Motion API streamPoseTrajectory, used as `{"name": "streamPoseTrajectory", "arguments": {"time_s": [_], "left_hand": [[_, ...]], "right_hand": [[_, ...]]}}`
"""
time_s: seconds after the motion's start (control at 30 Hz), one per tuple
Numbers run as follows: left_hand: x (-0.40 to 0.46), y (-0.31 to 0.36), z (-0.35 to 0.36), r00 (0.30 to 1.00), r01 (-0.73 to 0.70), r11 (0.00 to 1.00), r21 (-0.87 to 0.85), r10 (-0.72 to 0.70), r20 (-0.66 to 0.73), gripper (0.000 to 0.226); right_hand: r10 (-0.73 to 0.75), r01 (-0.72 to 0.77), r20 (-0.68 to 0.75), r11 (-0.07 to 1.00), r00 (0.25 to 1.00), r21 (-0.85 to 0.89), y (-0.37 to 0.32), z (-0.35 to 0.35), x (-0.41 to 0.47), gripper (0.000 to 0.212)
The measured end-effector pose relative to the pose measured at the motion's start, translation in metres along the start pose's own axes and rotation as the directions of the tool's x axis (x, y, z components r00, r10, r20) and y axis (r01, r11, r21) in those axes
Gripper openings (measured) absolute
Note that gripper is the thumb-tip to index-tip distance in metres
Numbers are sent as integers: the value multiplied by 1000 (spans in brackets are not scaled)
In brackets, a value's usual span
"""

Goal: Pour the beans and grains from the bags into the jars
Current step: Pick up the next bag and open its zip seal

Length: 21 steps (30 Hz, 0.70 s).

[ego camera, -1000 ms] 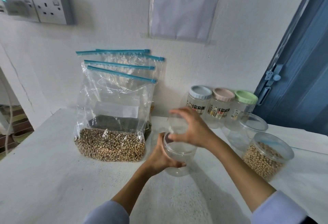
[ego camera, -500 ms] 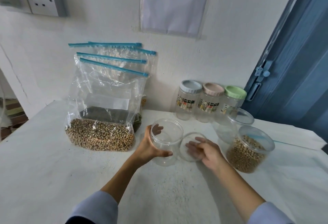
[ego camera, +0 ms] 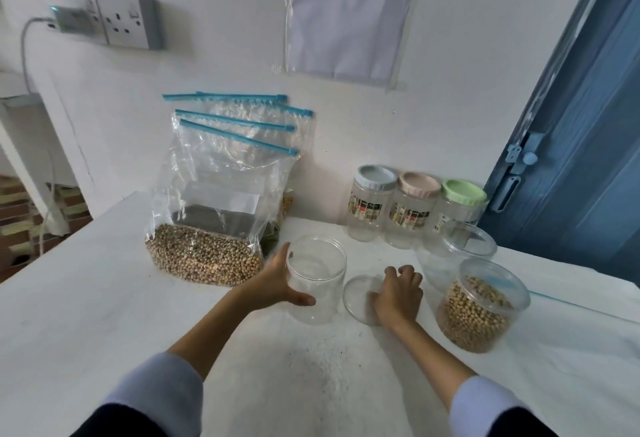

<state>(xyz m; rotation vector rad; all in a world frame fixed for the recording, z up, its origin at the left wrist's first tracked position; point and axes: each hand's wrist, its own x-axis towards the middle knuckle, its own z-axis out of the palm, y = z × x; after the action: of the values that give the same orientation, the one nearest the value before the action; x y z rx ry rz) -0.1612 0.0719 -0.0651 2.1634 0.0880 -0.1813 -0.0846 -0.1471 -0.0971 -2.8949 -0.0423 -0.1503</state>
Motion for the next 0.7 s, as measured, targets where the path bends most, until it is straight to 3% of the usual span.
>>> {"name": "streamPoseTrajectory", "arguments": {"time_s": [0.2,0.27,0.47,0.7], "left_hand": [[-6,23,-60,991,23,976,215,-51,127,103],[2,28,-85,994,18,975,223,-42,102,86],[34,49,-158,998,-53,965,258,62,-24,35],[73,43,-204,979,-101,952,291,146,-139,24]], "right_hand": [[-56,64,-36,957,998,283,-35,-45,50,25],[-107,123,-68,939,992,321,-60,-62,67,13],[-227,268,-142,818,963,510,-145,-99,103,16],[-174,108,14,671,985,733,-214,-100,138,24]]}}
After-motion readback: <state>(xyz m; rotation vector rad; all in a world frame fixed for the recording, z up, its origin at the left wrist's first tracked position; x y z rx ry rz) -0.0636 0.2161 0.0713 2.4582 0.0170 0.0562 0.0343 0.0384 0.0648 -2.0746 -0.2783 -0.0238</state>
